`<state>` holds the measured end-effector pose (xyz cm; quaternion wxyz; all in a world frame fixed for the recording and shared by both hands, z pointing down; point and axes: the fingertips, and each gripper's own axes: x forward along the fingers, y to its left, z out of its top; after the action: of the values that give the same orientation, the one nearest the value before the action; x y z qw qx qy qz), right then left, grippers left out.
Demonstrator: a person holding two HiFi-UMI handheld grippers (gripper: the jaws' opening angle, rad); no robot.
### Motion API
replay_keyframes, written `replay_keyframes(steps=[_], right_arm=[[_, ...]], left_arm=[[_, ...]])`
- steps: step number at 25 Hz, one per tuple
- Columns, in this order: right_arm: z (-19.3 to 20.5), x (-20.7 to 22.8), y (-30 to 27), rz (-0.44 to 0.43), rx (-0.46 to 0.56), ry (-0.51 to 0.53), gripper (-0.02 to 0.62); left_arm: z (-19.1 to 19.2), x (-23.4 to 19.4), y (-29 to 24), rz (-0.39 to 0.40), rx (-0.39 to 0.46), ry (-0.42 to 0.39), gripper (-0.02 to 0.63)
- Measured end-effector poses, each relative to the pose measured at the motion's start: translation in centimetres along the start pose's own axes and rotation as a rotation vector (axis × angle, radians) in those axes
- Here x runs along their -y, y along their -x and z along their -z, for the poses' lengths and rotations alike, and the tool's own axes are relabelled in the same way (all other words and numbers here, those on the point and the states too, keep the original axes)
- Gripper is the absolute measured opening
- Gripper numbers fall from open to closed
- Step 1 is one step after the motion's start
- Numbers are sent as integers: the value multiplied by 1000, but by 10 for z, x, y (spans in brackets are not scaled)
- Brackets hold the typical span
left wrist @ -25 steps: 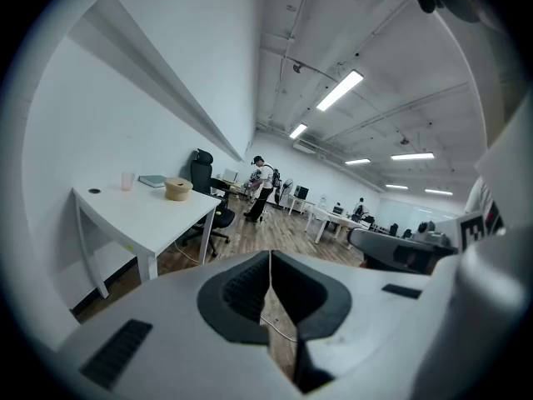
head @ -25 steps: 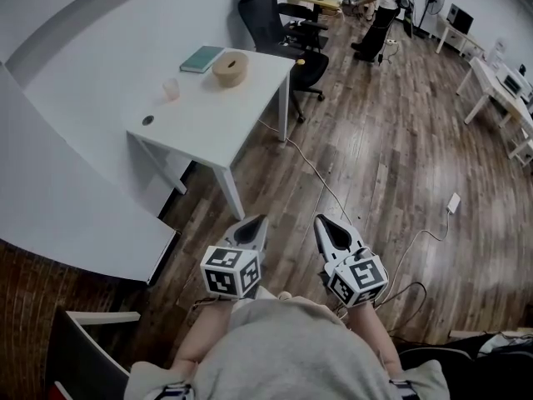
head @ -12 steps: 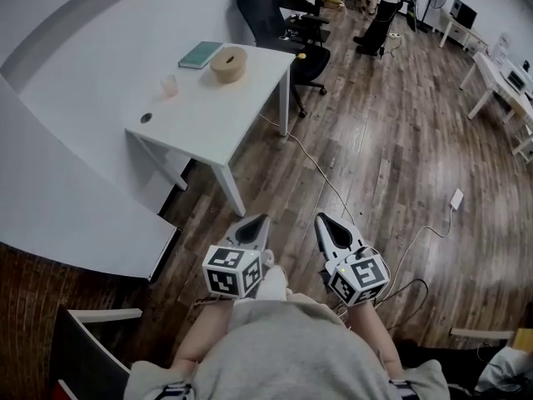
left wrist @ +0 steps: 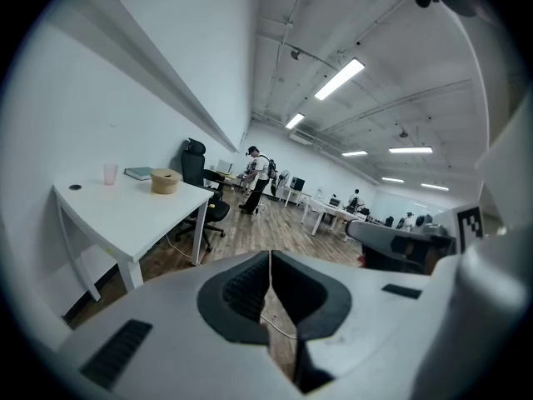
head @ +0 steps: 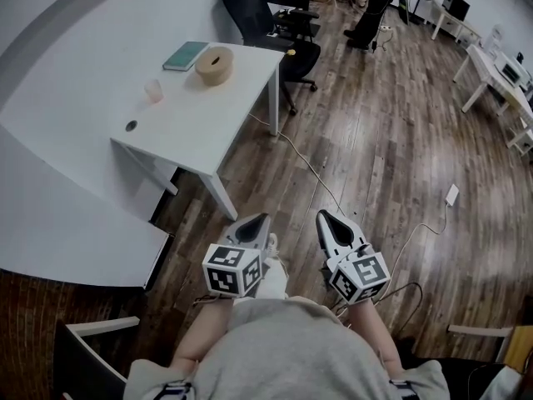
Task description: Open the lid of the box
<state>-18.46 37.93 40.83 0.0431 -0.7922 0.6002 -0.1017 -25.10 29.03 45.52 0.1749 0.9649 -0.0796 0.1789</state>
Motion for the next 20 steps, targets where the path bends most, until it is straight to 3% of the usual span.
replay_keyframes(steps=[20], right_arm=[[-41, 85, -156, 9, -18, 44, -2]], left_arm=[[-94, -92, -133, 10, 12, 16, 9]])
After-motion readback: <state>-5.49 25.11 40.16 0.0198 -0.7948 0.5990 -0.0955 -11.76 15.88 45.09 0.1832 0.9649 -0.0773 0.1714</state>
